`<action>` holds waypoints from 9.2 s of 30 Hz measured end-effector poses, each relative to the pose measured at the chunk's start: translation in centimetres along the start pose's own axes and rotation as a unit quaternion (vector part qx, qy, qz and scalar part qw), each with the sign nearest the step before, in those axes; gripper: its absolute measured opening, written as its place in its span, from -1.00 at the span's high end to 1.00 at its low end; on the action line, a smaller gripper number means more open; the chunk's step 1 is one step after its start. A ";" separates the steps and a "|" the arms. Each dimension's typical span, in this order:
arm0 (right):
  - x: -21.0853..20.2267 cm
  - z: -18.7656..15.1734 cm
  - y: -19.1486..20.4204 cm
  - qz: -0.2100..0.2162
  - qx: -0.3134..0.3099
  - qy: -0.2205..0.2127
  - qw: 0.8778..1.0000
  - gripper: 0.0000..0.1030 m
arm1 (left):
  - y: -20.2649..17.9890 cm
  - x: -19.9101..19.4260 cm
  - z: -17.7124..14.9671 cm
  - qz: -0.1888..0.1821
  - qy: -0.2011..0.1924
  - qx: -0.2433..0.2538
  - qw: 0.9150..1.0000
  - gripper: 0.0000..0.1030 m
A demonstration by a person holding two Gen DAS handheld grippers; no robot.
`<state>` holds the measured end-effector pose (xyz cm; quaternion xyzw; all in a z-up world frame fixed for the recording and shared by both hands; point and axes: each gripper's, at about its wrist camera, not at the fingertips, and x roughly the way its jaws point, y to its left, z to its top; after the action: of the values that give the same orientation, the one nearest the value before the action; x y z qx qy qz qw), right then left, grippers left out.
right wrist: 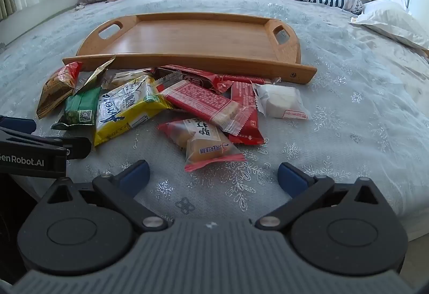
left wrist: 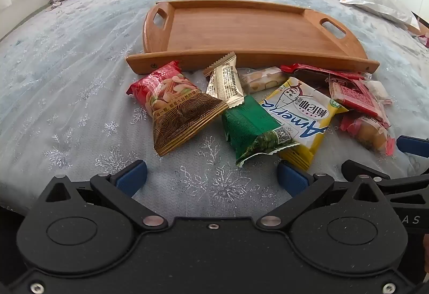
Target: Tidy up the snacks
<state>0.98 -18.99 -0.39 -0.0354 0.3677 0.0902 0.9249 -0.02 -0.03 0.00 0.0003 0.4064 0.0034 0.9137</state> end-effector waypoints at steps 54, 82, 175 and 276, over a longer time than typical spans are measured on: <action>0.0 0.0 0.1 0.000 0.000 0.000 1.000 -1.00 | 0.0 0.0 0.0 -0.004 0.001 -0.004 1.000 -1.00; 0.0 -0.1 0.0 0.001 0.001 0.000 1.000 -1.00 | -0.2 -0.1 0.0 -0.002 -0.001 -0.002 1.000 -1.00; -2.4 -0.1 2.6 0.038 -0.052 -0.094 0.993 -0.14 | -0.9 -3.6 2.2 -0.095 -0.049 -0.020 0.994 0.40; 10.9 12.7 -4.5 0.035 0.082 -0.060 0.994 0.33 | -2.5 11.2 16.3 -0.104 -0.030 -0.008 0.994 0.41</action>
<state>18.17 -20.17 1.42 0.0588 0.3188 0.0944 0.9413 19.66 -2.41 2.58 -0.0493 0.3768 -0.0881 0.9208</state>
